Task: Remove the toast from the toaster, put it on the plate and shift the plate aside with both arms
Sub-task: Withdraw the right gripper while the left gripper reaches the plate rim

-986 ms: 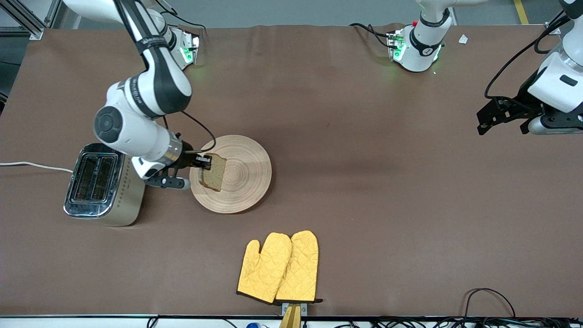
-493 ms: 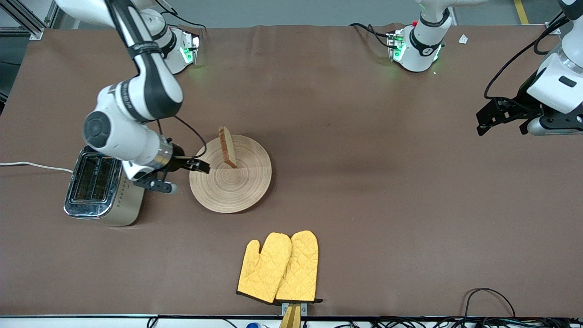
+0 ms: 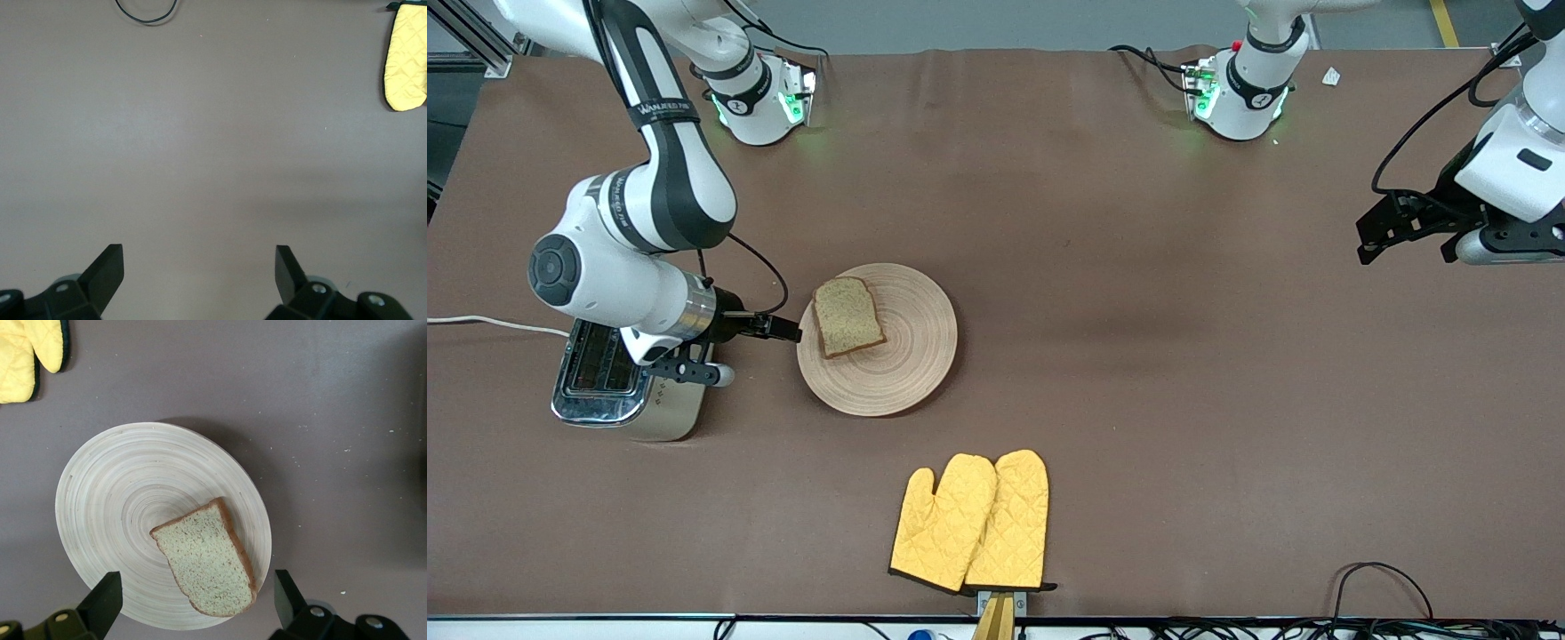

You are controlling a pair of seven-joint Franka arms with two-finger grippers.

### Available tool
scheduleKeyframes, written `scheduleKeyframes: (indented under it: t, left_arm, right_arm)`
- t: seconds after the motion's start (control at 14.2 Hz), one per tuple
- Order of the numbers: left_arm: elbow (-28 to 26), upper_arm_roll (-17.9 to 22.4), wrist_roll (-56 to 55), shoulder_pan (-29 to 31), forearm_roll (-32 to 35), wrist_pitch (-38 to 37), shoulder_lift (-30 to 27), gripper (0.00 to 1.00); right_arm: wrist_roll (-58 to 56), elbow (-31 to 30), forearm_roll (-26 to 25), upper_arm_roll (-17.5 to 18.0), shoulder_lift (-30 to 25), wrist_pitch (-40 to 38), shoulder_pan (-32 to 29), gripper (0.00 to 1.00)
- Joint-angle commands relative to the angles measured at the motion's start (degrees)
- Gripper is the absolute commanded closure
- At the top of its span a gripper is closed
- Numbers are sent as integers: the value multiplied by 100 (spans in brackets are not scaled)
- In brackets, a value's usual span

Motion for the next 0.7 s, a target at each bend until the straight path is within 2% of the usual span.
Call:
scheduleKeyframes:
  t: [0.0, 0.07, 0.14, 0.28, 0.49, 0.63]
  left_arm:
    - [100, -77, 25, -172, -111, -246, 176, 0]
    - [109, -139, -45, -304, -425, -273, 377, 0]
    - [100, -157, -98, -392, -1011, -265, 622, 0]
    - [109, -166, -116, -620, -2005, 110, 1210, 0]
    - [162, -166, -405, -1121, -2947, 1077, 2107, 0]
    - [188, -166, -441, -1402, -3956, 1762, 2766, 0]
  right_arm:
    - [-189, -55, -53, -19, -88, 0, -39, 0]
    - [-321, 24, -411, -63, -131, -17, -188, 0]
    - [-409, 146, -754, -72, -158, -104, -372, 0]
    - [-707, 838, -1370, -72, -141, -638, -933, 0]
    - [-1968, 1490, -1601, -64, -202, -808, -1777, 0]
    - [-2632, 1798, -1593, -63, -394, -1350, -2165, 0]
